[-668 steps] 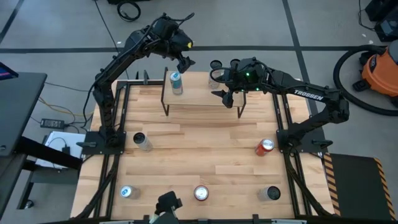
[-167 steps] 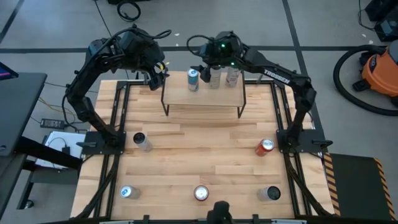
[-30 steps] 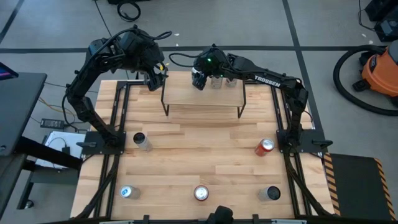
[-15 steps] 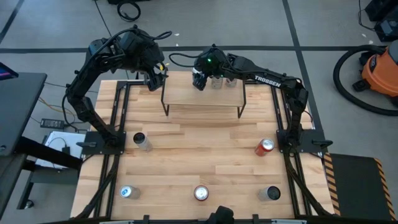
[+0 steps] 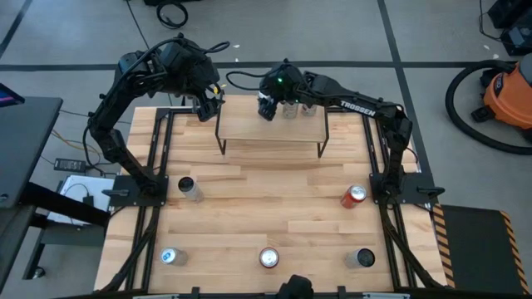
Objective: Place canned beverage on shelf
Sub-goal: Put the top blue soda can on the shelf
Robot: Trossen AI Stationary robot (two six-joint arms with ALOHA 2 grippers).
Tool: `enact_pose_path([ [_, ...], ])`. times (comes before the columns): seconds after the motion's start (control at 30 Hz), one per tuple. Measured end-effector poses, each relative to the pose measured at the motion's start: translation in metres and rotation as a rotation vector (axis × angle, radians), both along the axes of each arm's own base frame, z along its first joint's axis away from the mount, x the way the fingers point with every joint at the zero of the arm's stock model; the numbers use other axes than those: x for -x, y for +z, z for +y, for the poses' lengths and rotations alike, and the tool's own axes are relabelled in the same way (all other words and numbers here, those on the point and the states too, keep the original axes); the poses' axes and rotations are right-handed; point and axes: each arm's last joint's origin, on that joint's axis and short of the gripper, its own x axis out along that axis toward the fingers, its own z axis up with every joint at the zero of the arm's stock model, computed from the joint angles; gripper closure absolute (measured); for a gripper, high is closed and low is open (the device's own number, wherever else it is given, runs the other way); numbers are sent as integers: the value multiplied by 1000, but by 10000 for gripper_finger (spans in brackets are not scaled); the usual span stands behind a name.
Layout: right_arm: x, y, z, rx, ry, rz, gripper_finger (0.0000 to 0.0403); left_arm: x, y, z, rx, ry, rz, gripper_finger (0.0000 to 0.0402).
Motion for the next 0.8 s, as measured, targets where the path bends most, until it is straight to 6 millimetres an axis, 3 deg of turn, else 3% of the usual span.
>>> enact_pose_path([
  [0.3,0,7,0,45,18,-30,80,0,0,0,0,0,0,49],
  [0.4,7,22,4,88,45,-22,81,0,0,0,0,0,0,49],
  [0.6,36,63,17,107,52,-21,80,0,0,0,1,0,3,49],
  [0.8,62,75,21,83,-60,11,91,1,-2,-1,12,0,22,49],
])
